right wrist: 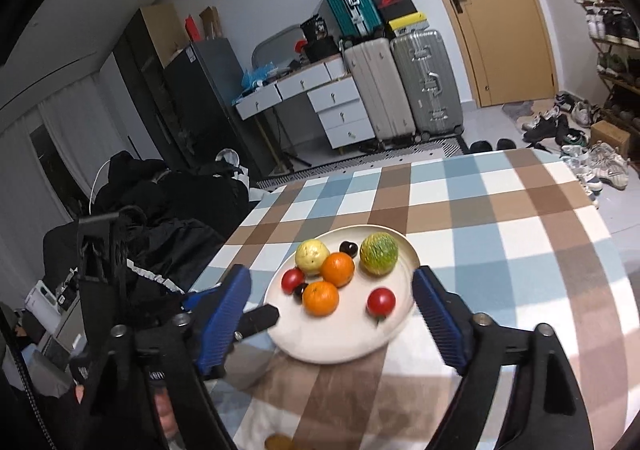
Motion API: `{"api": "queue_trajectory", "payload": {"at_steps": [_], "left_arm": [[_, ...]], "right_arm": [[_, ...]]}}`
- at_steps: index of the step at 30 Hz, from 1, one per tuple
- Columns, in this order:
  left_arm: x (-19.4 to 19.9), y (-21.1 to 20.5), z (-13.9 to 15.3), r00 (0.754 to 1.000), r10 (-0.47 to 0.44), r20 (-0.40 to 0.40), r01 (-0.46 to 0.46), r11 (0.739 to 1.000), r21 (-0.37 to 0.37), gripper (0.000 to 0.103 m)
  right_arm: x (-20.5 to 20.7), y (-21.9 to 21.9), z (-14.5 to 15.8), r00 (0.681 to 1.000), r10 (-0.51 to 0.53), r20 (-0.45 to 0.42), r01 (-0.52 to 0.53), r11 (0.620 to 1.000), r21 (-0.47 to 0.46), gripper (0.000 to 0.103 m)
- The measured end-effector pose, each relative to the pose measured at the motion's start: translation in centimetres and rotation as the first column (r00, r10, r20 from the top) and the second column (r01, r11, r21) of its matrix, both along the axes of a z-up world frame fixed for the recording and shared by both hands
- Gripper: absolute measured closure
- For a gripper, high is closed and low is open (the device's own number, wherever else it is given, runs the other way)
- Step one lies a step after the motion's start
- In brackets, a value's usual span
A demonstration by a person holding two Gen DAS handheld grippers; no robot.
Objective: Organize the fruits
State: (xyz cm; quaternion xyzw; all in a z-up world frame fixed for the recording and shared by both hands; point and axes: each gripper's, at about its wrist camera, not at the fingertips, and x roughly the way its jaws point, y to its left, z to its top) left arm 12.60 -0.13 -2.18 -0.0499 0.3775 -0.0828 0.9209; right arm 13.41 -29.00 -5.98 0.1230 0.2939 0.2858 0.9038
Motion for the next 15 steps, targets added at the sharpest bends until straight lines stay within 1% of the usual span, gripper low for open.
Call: {"api": "queue_trajectory", "payload": {"at_steps": [3,8,10,12,15], "left_arm": [[-2.0,-0.5,1.1,1.000,0.001,0.020,-0.002,1.000,0.026,0.020],[-5.0,-0.7,2.3,0.999,-0.004,0.048,0.003,0.999,0.033,0.015],[-6.1,-0.7,2.4,0.999,-0.001,0.054,-0.001,1.000,0.031,0.011],[-7.3,-0.7,2.4,0.998,0.005,0.056,-0.007,0.999,0.032,0.006],[-9.1,-0.8,2.2,0.998,0.007,0.064,-0.010,0.999,0.041,0.003]], "right_arm": [[-2.7,-0.6,0.4,1.000,-0.004,0.027,0.004,1.000,-0.011,0.017],[-6.5,-1.4,0.9,0.997,-0.002,0.079,0.004,1.000,-0.025,0.016],[-7.7,-1.6,0.8,0.996,0.008,0.084,-0.005,1.000,-0.026,0.011],[-8.9,-1.5,0.7,0.995,0.021,0.096,-0.018,0.999,-0.035,0.008],[-10.5,-1.2,0.1,0.995,0.036,0.097,-0.031,0.998,-0.053,0.008]]}}
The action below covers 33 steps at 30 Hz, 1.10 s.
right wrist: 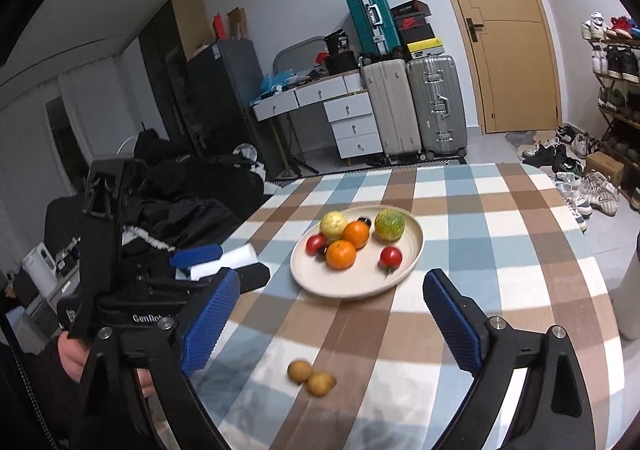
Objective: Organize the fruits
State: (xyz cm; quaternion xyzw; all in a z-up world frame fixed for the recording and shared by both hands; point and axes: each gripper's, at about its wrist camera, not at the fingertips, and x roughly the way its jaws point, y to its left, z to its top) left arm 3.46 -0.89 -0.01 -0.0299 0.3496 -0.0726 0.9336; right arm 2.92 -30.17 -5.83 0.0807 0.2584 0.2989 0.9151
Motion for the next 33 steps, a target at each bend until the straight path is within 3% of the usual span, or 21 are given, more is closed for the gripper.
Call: {"api": "queue_trajectory", "payload": {"at_steps": [7,20,22,25,27,33], "left_arm": [[-2.9,0.3,-2.2,1.000,0.024,-0.019,-0.024,0.999,0.034,0.001],[-3.7,2.4,-7.0,0.990,0.036,-0.139,-0.038,0.999,-0.007,0.001],[-3.6,2.8,-7.3,0.988,0.036,-0.151,-0.039,0.999,-0.017,0.001],[-3.4,3.3,-7.6,0.987,0.040,-0.155,-0.044,0.999,-0.022,0.001],[-3.2,3.6,-7.7,0.986,0.044,-0.159,-0.048,0.999,-0.025,0.001],[-2.6,4.0,-8.0,0.984,0.041,-0.174,-0.049,0.998,-0.043,0.001]], "right_arm": [[-2.0,0.6,-3.1,0.998,0.028,-0.064,-0.029,0.999,-0.014,0.006],[-0.9,2.9,-8.8,0.970,0.043,-0.238,-0.065,0.994,-0.085,0.007],[-0.7,3.4,-9.2,0.968,0.046,-0.246,-0.074,0.992,-0.107,0.011],[-0.2,4.1,-9.8,0.964,0.047,-0.263,-0.087,0.986,-0.141,0.027],[0.0,4.5,-10.1,0.961,0.049,-0.272,-0.094,0.983,-0.157,0.031],[0.9,5.3,-10.9,0.952,0.062,-0.299,-0.121,0.976,-0.182,0.055]]}}
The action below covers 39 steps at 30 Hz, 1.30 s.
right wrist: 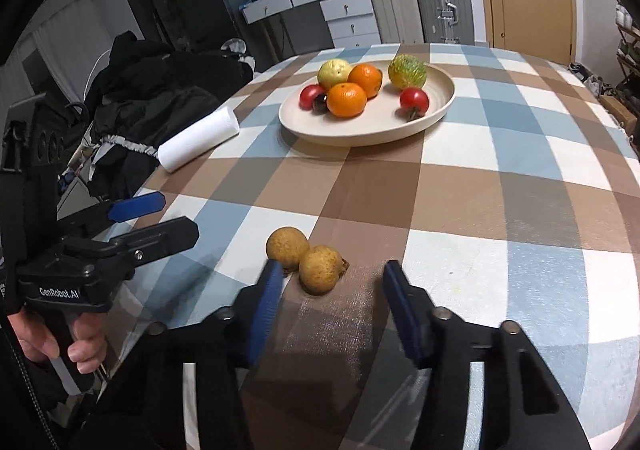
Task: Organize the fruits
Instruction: 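Grasp a small brown fruit with the right tool while the left tool grasps the other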
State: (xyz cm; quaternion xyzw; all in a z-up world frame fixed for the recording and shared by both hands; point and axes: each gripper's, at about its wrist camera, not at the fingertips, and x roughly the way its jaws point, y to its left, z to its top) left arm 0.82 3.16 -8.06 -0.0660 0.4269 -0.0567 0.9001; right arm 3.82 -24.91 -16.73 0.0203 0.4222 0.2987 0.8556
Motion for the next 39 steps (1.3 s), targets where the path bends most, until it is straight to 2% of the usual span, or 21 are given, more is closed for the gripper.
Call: {"api": "queue_trajectory", "payload": {"at_steps": [2,8,17,22,31,34,37,39], "left_arm": [[0.2,-0.1,-0.1,1.000,-0.006,-0.007,0.006,1.000,0.003,0.001],[0.7,-0.6,0.1,1.000,-0.031,-0.005,0.031,0.999,0.030,0.001],[1.9,-2.6,0.2,0.994,-0.105,-0.018,0.106,0.994,0.036,0.001],[2.3,-5.1,-0.6,0.987,-0.158,-0.040,0.162,0.982,0.094,0.001],[2.9,-9.1,-1.6,0.956,-0.283,-0.078,0.290,0.951,0.106,0.002],[3.0,-9.6,-1.7,0.954,-0.288,-0.088,0.297,0.949,0.109,0.012],[3.1,-9.9,-1.7,0.946,-0.310,-0.092,0.318,0.943,0.096,0.026],[3.3,-9.9,-1.9,0.941,-0.322,-0.103,0.331,0.940,0.080,0.044]], "right_arm": [[0.1,0.1,-0.1,1.000,0.003,-0.001,-0.003,1.000,0.001,0.057],[0.4,0.1,-0.6,1.000,0.013,-0.026,-0.012,0.999,0.037,0.076],[-0.2,-1.1,-0.1,1.000,0.016,-0.010,-0.015,0.997,0.077,0.077],[-1.1,-3.4,0.9,1.000,-0.019,0.015,0.017,0.991,0.131,0.077],[-2.5,-7.1,2.7,0.992,-0.106,0.076,0.091,0.980,0.176,0.077],[-2.7,-7.8,2.8,0.991,-0.109,0.081,0.093,0.979,0.182,0.077],[-3.0,-8.2,3.0,0.991,-0.105,0.084,0.089,0.980,0.176,0.077],[-3.2,-8.4,3.1,0.991,-0.104,0.089,0.088,0.981,0.172,0.077]]}}
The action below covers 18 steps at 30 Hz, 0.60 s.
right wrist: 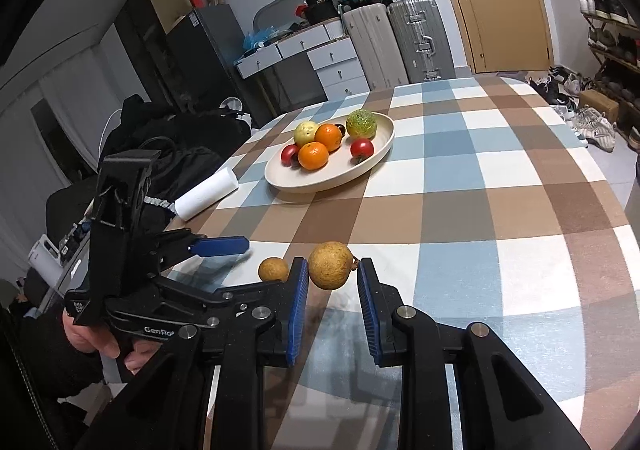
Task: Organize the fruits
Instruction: 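Grasp a small brown fruit with the right tool while the left tool grasps the other, then carry both brown fruits onto the cream plate with both tools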
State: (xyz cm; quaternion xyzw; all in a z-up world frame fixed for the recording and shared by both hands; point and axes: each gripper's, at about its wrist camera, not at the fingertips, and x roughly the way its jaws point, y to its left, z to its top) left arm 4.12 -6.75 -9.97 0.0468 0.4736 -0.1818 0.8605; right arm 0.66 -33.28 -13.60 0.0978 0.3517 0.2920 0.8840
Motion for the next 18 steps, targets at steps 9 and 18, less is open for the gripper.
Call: {"api": "queue_trajectory", "payload": {"at_steps": [9,18], "left_arm": [[0.8,1.2,-0.1,0.996,0.014,-0.088,-0.023,0.993,-0.113,0.078],[3.0,3.9,1.9,0.996,0.059,-0.065,-0.071,0.974,-0.216,0.078]], "right_arm": [[0.7,-0.2,0.4,1.000,-0.010,0.007,0.010,1.000,0.005,0.077],[4.1,1.0,0.7,1.000,0.008,-0.010,-0.008,1.000,0.017,0.077]]}}
